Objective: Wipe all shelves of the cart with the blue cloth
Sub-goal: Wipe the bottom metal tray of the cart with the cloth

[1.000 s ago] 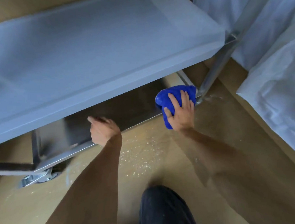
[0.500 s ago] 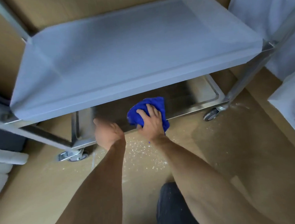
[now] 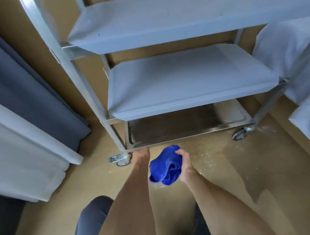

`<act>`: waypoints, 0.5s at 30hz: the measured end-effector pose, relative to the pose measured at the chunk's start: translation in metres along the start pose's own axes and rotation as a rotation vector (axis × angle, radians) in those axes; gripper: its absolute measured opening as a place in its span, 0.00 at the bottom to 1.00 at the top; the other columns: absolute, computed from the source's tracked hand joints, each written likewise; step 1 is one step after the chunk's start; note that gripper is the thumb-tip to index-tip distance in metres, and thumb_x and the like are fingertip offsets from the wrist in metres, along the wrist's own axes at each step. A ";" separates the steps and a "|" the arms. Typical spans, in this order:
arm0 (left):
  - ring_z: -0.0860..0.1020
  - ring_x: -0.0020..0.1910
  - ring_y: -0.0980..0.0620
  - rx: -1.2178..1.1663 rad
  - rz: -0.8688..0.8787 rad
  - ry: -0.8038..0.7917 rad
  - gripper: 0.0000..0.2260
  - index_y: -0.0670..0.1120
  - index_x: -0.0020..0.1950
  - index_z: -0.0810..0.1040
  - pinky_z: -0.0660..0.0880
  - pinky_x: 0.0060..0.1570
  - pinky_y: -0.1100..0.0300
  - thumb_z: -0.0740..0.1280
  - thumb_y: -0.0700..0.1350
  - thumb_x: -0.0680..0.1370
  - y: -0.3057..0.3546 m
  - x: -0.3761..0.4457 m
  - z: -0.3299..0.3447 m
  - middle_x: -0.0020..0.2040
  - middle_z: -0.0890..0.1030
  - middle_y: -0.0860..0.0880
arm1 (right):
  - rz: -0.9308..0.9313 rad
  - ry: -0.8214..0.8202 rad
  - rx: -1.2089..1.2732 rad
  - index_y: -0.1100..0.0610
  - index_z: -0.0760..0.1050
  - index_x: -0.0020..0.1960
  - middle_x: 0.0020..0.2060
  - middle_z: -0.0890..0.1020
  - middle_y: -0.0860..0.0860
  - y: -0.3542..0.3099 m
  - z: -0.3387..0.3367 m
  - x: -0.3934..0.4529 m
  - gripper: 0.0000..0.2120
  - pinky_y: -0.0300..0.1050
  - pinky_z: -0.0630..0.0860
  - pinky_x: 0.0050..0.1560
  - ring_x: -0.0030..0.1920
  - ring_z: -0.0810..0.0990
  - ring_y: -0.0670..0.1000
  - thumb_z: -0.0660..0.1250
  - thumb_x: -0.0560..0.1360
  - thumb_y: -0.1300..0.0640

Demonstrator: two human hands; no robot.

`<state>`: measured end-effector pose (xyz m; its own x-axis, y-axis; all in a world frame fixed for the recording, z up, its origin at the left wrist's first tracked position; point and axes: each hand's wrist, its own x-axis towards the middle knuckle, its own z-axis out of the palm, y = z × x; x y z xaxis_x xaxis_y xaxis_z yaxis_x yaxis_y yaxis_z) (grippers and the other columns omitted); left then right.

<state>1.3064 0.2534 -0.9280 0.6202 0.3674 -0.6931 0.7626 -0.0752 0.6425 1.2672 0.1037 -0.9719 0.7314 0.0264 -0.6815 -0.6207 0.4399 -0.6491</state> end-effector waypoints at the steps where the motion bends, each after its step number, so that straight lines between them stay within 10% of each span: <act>1: 0.77 0.59 0.39 -0.023 -0.023 -0.078 0.23 0.41 0.66 0.73 0.73 0.54 0.49 0.65 0.52 0.76 0.002 -0.011 0.004 0.62 0.78 0.40 | -0.044 -0.042 0.008 0.61 0.78 0.43 0.34 0.80 0.56 -0.009 -0.005 -0.010 0.20 0.44 0.74 0.39 0.36 0.80 0.55 0.59 0.74 0.45; 5: 0.77 0.39 0.50 -0.104 -0.030 -0.317 0.11 0.46 0.48 0.76 0.72 0.37 0.59 0.66 0.53 0.77 0.006 -0.058 0.022 0.46 0.80 0.47 | -0.097 -0.062 0.039 0.60 0.83 0.39 0.34 0.82 0.58 -0.039 -0.012 -0.050 0.21 0.44 0.76 0.38 0.33 0.81 0.55 0.59 0.76 0.46; 15: 0.80 0.41 0.45 -0.040 0.003 -0.320 0.09 0.42 0.47 0.79 0.75 0.37 0.59 0.72 0.47 0.72 -0.023 -0.079 0.025 0.44 0.82 0.44 | -0.063 -0.028 0.170 0.64 0.80 0.40 0.35 0.80 0.58 -0.019 -0.032 -0.073 0.20 0.45 0.75 0.41 0.35 0.80 0.56 0.63 0.72 0.46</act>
<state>1.2445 0.2031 -0.8957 0.6540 0.0561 -0.7544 0.7565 -0.0368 0.6530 1.2164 0.0646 -0.9212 0.7764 0.0180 -0.6299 -0.5182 0.5870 -0.6219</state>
